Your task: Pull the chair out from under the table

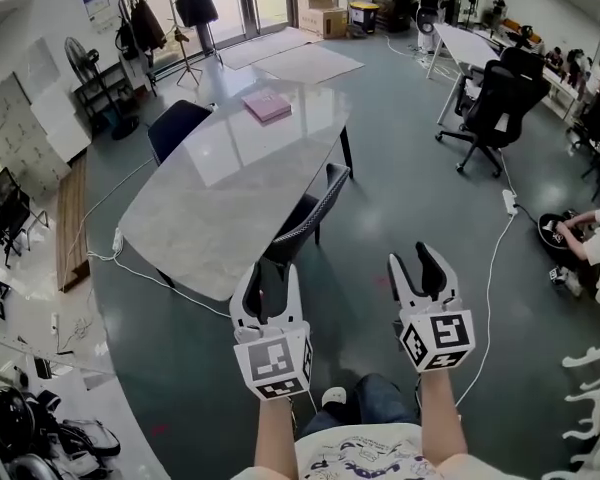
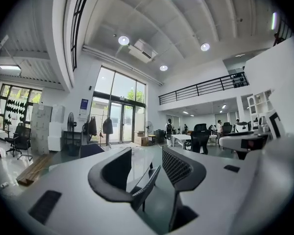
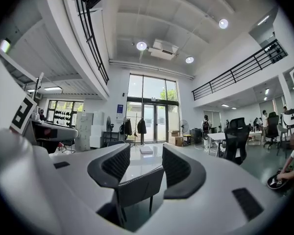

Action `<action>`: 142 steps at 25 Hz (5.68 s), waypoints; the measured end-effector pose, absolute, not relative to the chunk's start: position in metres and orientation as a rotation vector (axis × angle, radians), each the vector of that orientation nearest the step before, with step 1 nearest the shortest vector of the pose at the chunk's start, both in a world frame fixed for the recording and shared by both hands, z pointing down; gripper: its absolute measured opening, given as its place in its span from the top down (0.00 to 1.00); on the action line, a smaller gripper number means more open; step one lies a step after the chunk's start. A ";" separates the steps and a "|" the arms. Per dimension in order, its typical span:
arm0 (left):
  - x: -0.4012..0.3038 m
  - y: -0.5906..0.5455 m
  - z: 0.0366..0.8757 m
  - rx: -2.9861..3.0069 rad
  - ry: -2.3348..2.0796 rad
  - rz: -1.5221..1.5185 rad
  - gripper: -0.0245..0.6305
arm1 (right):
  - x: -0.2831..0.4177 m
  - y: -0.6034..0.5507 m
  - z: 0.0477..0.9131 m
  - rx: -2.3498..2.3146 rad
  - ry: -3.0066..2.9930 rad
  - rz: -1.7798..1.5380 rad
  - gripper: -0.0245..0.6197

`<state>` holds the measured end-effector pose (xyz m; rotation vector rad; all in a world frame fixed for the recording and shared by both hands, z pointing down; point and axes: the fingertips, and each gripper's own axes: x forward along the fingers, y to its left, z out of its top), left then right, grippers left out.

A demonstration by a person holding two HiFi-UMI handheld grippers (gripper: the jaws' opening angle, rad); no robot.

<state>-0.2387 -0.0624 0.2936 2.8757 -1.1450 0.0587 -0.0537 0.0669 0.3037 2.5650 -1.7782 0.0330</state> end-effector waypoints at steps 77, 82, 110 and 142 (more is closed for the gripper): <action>0.032 -0.298 0.552 2.533 -0.986 1.017 0.52 | 0.153 -0.303 0.568 1.000 -2.113 0.147 0.50; 0.033 -0.293 0.576 2.531 -0.896 1.130 0.51 | 0.145 -0.307 0.585 0.887 -2.071 0.074 0.50; 0.037 -0.284 0.647 2.512 -0.606 1.405 0.74 | 0.134 -0.324 0.644 0.406 -1.950 -0.179 0.55; 0.042 -0.244 0.649 2.499 -0.565 1.528 0.83 | 0.138 -0.277 0.651 0.111 -1.882 -0.263 0.82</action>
